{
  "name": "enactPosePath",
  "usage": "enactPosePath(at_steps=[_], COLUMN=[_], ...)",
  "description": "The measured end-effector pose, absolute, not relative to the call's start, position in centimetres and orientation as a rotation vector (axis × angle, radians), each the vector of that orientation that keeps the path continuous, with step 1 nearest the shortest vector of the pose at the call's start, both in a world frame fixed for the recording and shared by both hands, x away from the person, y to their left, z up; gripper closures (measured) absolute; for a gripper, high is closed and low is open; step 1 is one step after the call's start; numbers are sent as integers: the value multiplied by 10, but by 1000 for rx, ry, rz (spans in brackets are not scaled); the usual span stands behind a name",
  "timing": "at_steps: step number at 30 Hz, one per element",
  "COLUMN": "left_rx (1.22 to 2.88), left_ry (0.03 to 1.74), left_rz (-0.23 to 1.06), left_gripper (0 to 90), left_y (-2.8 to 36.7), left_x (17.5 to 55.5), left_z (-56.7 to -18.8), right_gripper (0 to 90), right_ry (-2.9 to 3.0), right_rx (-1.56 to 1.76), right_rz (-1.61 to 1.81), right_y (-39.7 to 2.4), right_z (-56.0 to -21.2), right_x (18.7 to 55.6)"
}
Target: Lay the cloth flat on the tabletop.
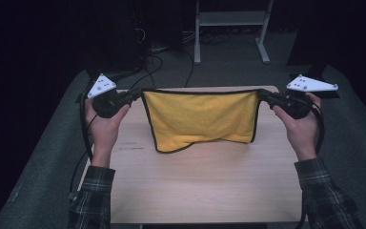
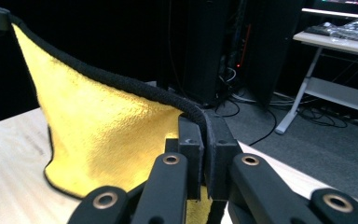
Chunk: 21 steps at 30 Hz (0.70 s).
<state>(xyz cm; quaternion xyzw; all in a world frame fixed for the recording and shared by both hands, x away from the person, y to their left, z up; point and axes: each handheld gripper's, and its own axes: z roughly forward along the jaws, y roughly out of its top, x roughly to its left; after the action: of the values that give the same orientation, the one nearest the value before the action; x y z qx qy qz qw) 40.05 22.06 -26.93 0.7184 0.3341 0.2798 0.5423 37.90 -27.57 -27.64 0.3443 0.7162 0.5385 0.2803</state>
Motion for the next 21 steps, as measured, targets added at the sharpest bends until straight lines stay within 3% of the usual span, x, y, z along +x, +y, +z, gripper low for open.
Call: enactPosePath(at_steps=[7, 12, 21], left_rx=[1633, 1609, 1676], left_ry=[792, 761, 790], left_rz=[694, 739, 642], left_gripper=[844, 844, 843], left_y=[217, 216, 214], left_x=[432, 431, 426], left_z=[-246, -232, -278], right_gripper=[860, 859, 859], right_ry=[1856, 1809, 1894], right_rx=[936, 904, 969], right_rz=[1472, 1494, 1472], right_y=[-276, -276, -282], right_z=[-256, -245, -295], right_x=[419, 424, 420])
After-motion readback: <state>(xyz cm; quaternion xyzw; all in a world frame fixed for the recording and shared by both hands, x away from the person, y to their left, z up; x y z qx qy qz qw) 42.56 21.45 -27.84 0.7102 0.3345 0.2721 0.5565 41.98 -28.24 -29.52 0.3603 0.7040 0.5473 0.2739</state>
